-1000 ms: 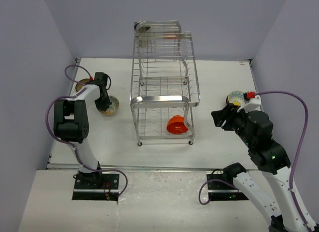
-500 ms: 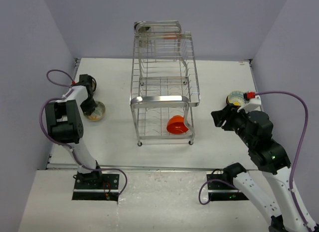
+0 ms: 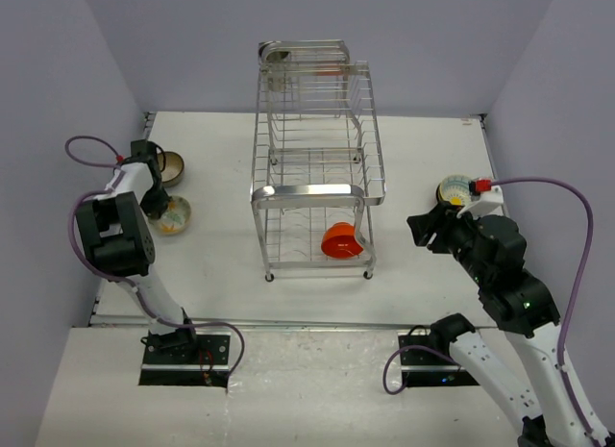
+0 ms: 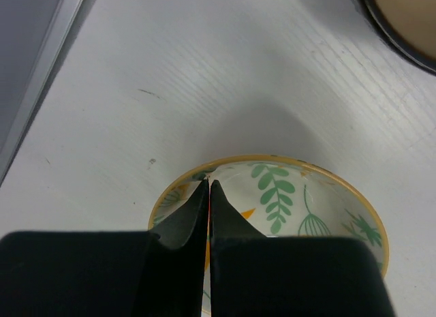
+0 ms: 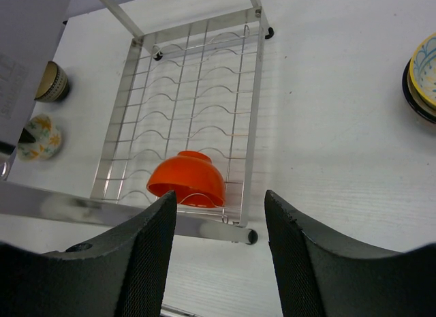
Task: Unload the bowls from the dish rack
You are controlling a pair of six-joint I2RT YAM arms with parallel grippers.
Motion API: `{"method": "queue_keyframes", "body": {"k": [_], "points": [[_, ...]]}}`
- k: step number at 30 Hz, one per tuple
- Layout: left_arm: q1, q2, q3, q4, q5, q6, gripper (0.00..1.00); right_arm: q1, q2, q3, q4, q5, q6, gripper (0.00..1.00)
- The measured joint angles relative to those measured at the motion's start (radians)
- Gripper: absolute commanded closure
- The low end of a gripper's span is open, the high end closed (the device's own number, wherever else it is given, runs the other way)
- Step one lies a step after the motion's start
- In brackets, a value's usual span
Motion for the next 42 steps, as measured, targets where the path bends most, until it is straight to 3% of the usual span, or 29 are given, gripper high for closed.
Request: {"method": "queue_keyframes", "body": {"k": [11,19,24,30,42], "points": [[0.042,-0.042,-0.01,0.008,0.053,-0.008,1.0,0.0,0.006,0.0,0.0,-0.002,-0.008,0.44],[0.023,-0.405,-0.039,0.037,0.169,-0.043,0.85,0.0,0.026,0.0,-0.002,-0.012,-0.008,0.41],[-0.035,-0.587,-0.014,0.065,0.276,-0.061,0.8,0.0,0.071,0.003,-0.012,-0.057,0.008,0.24],[-0.064,-0.659,-0.063,0.093,0.486,-0.077,0.73,0.0,0.081,0.003,-0.015,-0.158,0.079,0.25],[-0.072,-0.891,-0.404,0.212,0.766,-0.168,0.72,0.0,0.143,-0.113,0.146,-0.412,0.375,0.39]]}}
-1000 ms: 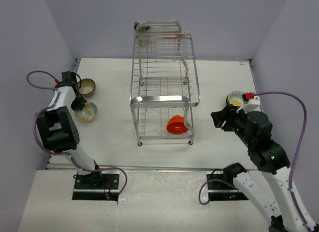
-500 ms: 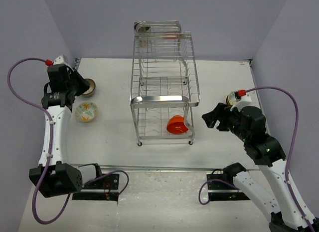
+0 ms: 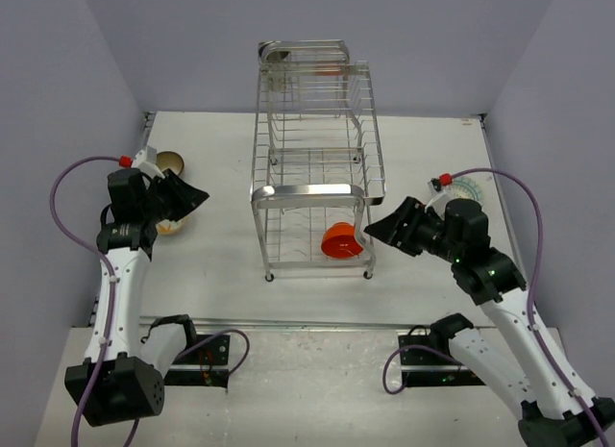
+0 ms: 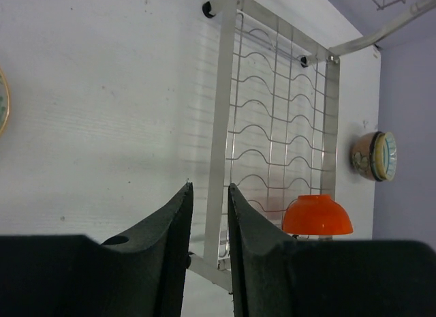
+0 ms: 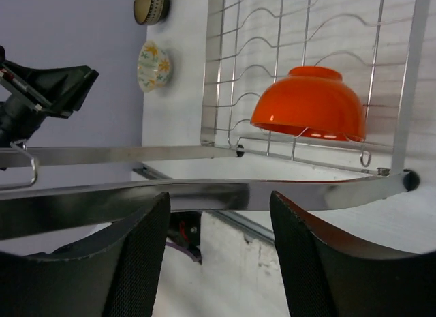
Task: Unload the bowls from the dish rack
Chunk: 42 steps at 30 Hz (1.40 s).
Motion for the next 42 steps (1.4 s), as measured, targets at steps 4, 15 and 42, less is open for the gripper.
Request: {"method": "queue_keyframes", "body": {"k": [4,15,42], "points": [[-0.001,-0.004,-0.028,0.006,0.045,-0.005,0.71,0.0,0.038,-0.06,0.059,-0.041,0.12,0.46],[-0.002,-0.05,-0.042,0.053,0.108,-0.014,0.71,-0.054,0.166,-0.08,0.148,-0.118,0.331,0.5],[-0.024,-0.109,-0.135,0.077,0.103,-0.012,0.7,-0.085,-0.393,-0.037,-0.145,0.132,-0.161,0.43]]}}
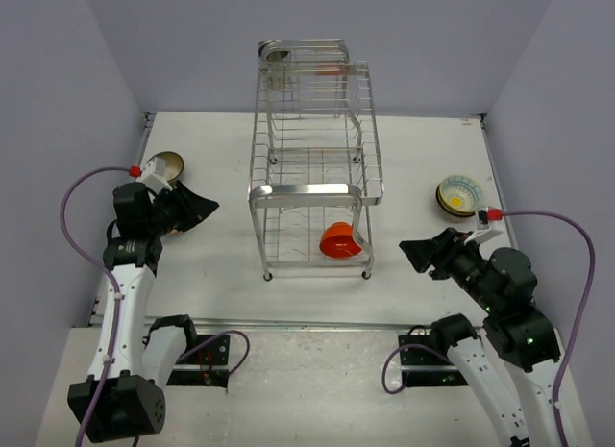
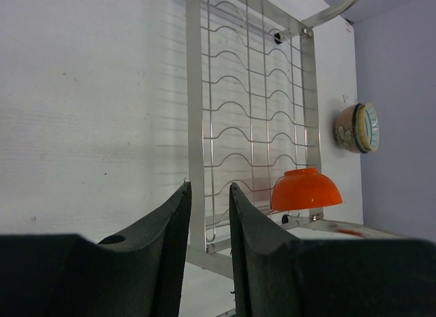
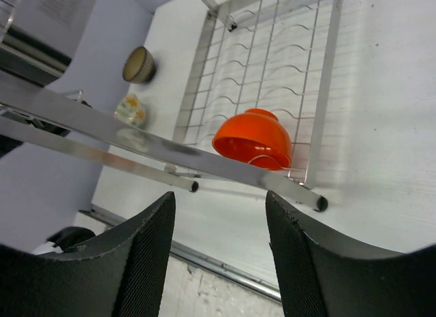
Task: Unload the bowls from the dish rack
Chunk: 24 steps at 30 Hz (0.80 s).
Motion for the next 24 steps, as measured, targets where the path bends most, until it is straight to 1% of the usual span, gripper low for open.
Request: {"method": "queue_keyframes", "body": {"k": [2,4,10,14,19,24], "points": [[0.0,0.003,-0.002,0.001,0.001,0.0,0.7,0.0,0.043,0.029,-0.035,0.0,-0.03,0.43],[0.0,0.005,-0.003,0.002,0.002,0.0,0.7,0.0,0.095,0.043,-0.037,-0.002,-0.051,0.42],[-0.008,0.01,-0.005,0.001,0.007,0.011,0.7,0.0,0.193,0.009,-0.032,-0.013,-0.08,0.43],[-0.013,0.038,-0.005,0.004,0.029,0.02,0.7,0.0,0.27,-0.005,-0.027,-0.021,-0.111,0.41],[-0.027,0.11,-0.01,0.039,0.1,0.021,0.7,0.0,0.378,0.0,-0.004,-0.024,-0.124,0.41],[-0.044,0.181,-0.04,0.083,0.195,0.01,0.7,0.0,0.478,0.008,0.075,-0.078,-0.074,0.41]]}}
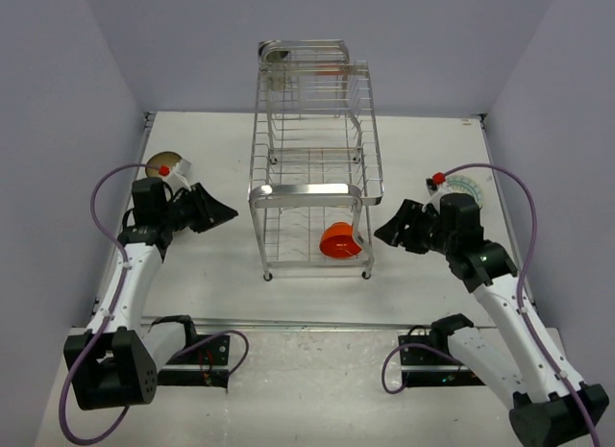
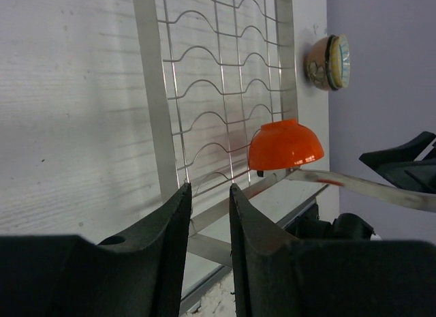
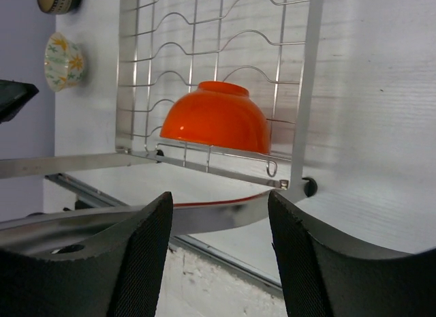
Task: Unload the bowls from the dish rack
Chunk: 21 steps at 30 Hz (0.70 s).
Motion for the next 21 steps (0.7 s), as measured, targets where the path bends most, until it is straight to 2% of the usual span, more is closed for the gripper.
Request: {"method": "queue_keyframes", "body": {"k": [6,10,16,21], "points": [[-0.02,0.038,0.0,0.03,0.069,-0.012,0.7,0.0,0.11,0.032,0.085,-0.094,0.055,0.41],[-0.028,0.054,0.0,0.045,0.089,-0.022,0.69,0.0,0.177,0.052,0.159,-0.19,0.146,0.41],[-0.029,0.063,0.0,0.059,0.096,-0.036,0.69,-0.001,0.206,-0.001,0.364,-0.356,0.456,0.42],[-0.029,0.063,0.0,0.079,0.099,-0.053,0.69,-0.001,0.266,-0.068,0.465,-0.407,0.655,0.42]]}}
